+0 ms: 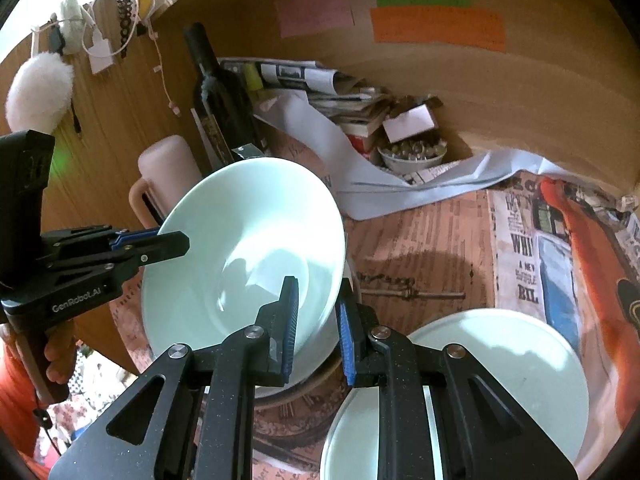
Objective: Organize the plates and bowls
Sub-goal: 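Carry the mint-green bowl with the left gripper over the bowl stack, then lower the mint-green bowl into the white bowl and open the left gripper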
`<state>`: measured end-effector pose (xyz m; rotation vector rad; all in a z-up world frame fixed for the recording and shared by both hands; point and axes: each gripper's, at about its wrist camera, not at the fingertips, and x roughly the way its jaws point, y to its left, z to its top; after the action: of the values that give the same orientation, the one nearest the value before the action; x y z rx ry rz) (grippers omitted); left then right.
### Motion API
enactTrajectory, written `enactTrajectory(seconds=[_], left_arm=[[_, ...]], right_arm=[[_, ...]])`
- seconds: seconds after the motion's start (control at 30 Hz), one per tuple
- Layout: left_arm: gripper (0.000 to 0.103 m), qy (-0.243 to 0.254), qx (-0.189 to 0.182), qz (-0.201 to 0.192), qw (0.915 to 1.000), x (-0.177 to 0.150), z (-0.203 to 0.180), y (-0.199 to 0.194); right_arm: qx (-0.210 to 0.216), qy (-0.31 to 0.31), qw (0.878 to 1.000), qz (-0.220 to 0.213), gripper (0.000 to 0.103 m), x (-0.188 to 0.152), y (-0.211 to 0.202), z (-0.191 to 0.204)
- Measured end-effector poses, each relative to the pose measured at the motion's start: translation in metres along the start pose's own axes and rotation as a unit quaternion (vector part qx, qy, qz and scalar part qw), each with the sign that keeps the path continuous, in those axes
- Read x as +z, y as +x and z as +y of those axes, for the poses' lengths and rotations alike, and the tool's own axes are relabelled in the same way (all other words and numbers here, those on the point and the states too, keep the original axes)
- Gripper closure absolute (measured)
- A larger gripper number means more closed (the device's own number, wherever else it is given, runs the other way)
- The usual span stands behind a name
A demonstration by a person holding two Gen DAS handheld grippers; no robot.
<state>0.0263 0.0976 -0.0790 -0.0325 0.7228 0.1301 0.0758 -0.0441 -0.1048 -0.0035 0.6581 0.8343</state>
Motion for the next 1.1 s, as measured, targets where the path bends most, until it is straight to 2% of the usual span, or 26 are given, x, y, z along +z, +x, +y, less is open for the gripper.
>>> enactTrajectory(seconds=[0.3, 0.6, 0.8, 1.0, 1.1], left_arm=[[0.091, -0.005, -0.002, 0.017, 0.9998, -0.006, 0.003, 0.009], [0.091, -0.010, -0.004, 0.028, 0.9995, -0.010, 0.008, 0.012], [0.091, 0.001, 0.004, 0.025, 0.9997, -0.011, 0.007, 0.012], [0.091, 0.004, 0.004, 0.023, 0.9997, -0.012, 0.008, 0.009], [0.091, 0.006, 0.000, 0.016, 0.9999, -0.012, 0.006, 0.004]], right_arm=[[-0.002, -0.005, 1.000, 0.015, 0.086, -0.002, 0.006, 0.001], [-0.035, -0.048, 0.998, 0.013, 0.083, -0.004, 0.012, 0.014], [-0.026, -0.041, 0.999, 0.015, 0.083, -0.003, 0.014, 0.011], [-0.027, -0.040, 0.999, 0.008, 0.075, -0.001, 0.010, 0.014], [-0.044, -0.061, 0.997, -0.007, 0.061, 0.000, 0.006, 0.019]])
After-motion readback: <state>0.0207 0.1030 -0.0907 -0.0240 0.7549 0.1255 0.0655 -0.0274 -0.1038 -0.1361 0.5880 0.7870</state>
